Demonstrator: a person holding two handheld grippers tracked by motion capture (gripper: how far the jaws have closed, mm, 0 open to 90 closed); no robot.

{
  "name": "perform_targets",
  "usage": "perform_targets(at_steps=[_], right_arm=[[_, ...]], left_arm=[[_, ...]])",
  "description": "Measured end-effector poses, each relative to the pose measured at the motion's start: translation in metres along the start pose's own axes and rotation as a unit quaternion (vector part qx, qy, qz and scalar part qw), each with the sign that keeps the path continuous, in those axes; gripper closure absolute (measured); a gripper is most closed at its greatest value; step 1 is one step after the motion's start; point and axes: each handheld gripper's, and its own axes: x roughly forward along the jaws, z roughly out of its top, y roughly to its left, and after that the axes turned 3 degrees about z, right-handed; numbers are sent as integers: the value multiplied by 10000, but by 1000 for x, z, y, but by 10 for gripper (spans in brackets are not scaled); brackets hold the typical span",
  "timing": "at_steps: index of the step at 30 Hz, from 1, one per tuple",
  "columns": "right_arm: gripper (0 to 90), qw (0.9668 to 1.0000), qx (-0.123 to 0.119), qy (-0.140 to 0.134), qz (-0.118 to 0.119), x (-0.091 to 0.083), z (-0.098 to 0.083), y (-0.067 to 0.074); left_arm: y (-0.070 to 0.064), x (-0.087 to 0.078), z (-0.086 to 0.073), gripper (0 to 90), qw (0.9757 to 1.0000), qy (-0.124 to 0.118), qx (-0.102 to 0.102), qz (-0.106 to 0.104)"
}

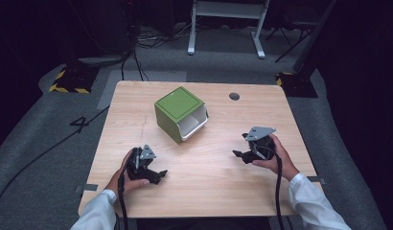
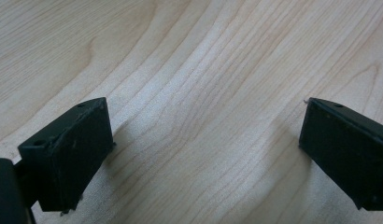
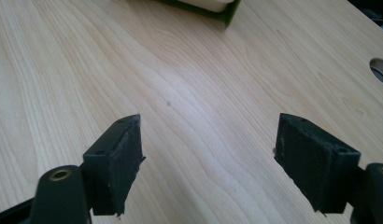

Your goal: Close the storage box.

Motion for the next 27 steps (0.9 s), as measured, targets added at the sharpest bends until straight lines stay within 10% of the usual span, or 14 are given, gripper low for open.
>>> perform_targets(at_steps=[27], right_arm=[[219, 9987, 437, 199, -170, -34, -79, -2]], left_arm=[[0, 0, 0, 30, 10000, 0, 0, -4]])
